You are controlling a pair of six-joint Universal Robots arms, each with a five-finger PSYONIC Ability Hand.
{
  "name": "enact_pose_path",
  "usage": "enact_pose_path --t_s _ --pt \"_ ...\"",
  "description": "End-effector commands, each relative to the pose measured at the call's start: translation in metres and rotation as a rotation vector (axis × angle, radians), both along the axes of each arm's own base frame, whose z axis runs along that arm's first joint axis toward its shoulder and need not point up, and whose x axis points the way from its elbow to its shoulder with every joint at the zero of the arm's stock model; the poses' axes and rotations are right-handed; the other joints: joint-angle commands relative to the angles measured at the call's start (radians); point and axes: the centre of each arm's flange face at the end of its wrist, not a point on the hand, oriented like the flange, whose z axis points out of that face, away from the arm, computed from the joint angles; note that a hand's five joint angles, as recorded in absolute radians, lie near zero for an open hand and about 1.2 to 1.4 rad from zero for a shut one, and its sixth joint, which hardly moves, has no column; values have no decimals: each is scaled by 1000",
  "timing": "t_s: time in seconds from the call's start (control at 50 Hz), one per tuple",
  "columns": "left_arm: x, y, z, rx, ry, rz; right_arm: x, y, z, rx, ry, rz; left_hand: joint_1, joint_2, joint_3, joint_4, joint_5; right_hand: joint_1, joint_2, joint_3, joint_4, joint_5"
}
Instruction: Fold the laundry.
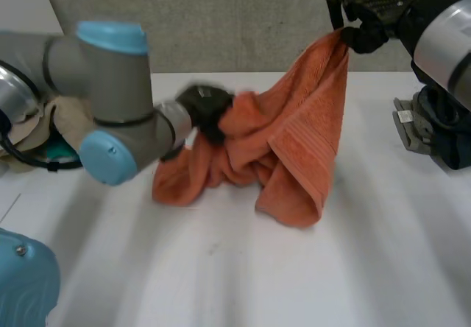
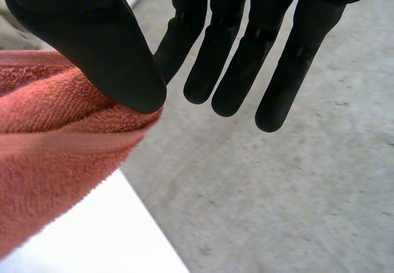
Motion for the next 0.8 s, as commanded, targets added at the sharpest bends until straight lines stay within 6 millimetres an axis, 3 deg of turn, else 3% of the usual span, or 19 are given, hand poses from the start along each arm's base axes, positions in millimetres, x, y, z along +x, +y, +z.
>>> enact_pose_path --t_s 0.02,0.08,0.14,0.18,0.26,0.28,0.32,0.4,0.44,0.46,0.54,0.58,0.64,0.66,0.68,0.7,0.76,0.8 --pt "1 1 145 -551 272 27 12 -50 17 -190 -145 -141 234 205 214 201 243 260 226 209 203 207" --pt "4 4 163 -630 323 49 15 -55 22 -236 -207 -142 234 205 214 201 243 260 226 209 203 207" --pt "12 2 157 -634 313 125 15 -60 21 -269 -287 -126 234 205 214 201 243 260 226 209 203 207" --pt "16 -1 138 -608 266 176 14 -62 18 -273 -331 -106 234 205 214 201 243 260 226 209 203 207" --pt "20 1 89 -511 145 219 18 -57 -11 -179 -308 -71 234 205 214 201 243 260 226 209 203 207" --pt "22 4 66 -456 94 228 20 -54 -27 -131 -274 -55 234 205 214 201 243 260 226 209 203 207" --pt "24 10 41 -396 46 230 22 -50 -45 -77 -231 -45 234 205 214 201 243 260 226 209 203 207" --pt "35 32 -26 -207 -78 252 20 -38 -103 94 -97 -49 44 16 25 11 53 260 226 209 203 207" --pt "40 41 -44 -142 -109 255 19 -32 -125 157 -46 -50 -56 -84 -75 -88 -47 260 226 209 203 207" --pt "42 51 -58 -85 -133 246 17 -25 -147 218 6 -51 -196 -224 -215 -229 -187 260 226 209 203 207" --pt "44 78 -78 58 -187 200 17 -9 -194 322 146 -35 -583 -612 -603 -616 -574 260 226 209 203 207" --pt "48 85 -80 114 -213 194 17 -5 -205 335 200 -35 -676 -704 -695 -708 -666 260 226 209 203 207" --pt "55 88 -67 179 -228 196 14 -5 -215 322 276 -41 -775 -804 -795 -808 -766 184 151 133 127 131" --pt "57 87 -60 186 -227 199 13 -6 -215 316 284 -45 -808 -836 -827 -840 -799 -6 -39 -57 -63 -58" --pt "64 82 -46 190 -219 210 10 -9 -212 309 285 -56 -884 -912 -903 -916 -874 -357 -390 -407 -413 -409" --pt "67 79 -40 190 -214 215 8 -10 -210 304 279 -63 -922 -951 -942 -955 -913 -506 -539 -556 -562 -558" --pt "80 68 -11 170 -179 225 2 -14 -194 286 236 -97 -988 -1016 -1007 -1020 -979 -837 -871 -888 -894 -890" --pt "86 60 1 149 -160 231 -2 -16 -185 281 208 -115 -988 -1016 -1007 -1020 -979 -924 -957 -974 -980 -976"
